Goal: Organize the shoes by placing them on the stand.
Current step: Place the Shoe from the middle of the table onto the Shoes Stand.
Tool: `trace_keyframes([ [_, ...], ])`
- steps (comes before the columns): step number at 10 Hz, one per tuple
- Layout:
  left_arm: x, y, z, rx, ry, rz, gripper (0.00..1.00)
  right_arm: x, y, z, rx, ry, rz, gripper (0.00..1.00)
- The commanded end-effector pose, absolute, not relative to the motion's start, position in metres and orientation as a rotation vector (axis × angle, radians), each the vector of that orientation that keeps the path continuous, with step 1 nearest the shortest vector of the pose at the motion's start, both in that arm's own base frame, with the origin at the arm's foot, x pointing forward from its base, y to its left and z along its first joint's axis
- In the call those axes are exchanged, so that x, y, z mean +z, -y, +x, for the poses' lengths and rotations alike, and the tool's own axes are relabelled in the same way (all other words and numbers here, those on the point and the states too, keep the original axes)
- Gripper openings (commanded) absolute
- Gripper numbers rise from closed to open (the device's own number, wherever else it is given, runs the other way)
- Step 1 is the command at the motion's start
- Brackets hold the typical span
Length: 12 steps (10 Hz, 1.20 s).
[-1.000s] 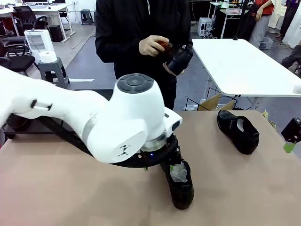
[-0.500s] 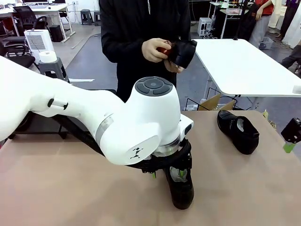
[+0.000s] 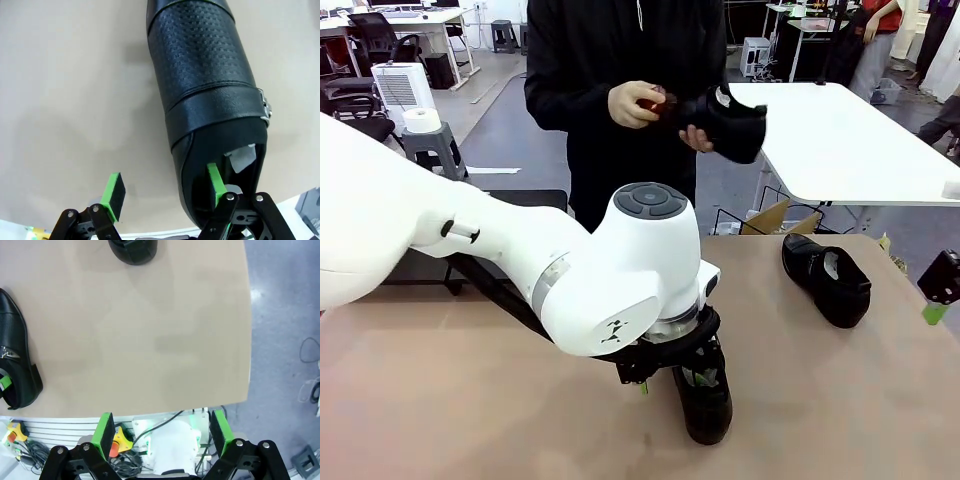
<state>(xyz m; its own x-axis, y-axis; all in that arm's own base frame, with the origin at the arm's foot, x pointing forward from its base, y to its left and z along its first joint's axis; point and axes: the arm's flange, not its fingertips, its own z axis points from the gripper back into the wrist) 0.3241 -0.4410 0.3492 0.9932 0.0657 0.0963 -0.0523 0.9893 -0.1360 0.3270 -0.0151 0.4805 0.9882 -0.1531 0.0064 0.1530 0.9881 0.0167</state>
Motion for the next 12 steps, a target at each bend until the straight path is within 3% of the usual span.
trace_keyframes([
  [1,0.349,0.452,0.33,0.096,0.127,-0.104,0.49,0.48,0.016,0.328,-0.155,0.011,0.017,1.0],
  [4,0.35,0.455,0.33,0.104,0.117,-0.101,0.0,0.48,0.016,0.328,-0.155,0.011,0.017,1.0],
  [10,0.348,0.447,0.338,0.122,0.081,-0.114,0.0,0.48,0.016,0.328,-0.155,0.011,0.017,1.0],
  [12,0.384,0.415,0.328,0.098,0.166,-0.146,0.0,0.48,0.016,0.328,-0.155,0.011,0.017,1.0],
])
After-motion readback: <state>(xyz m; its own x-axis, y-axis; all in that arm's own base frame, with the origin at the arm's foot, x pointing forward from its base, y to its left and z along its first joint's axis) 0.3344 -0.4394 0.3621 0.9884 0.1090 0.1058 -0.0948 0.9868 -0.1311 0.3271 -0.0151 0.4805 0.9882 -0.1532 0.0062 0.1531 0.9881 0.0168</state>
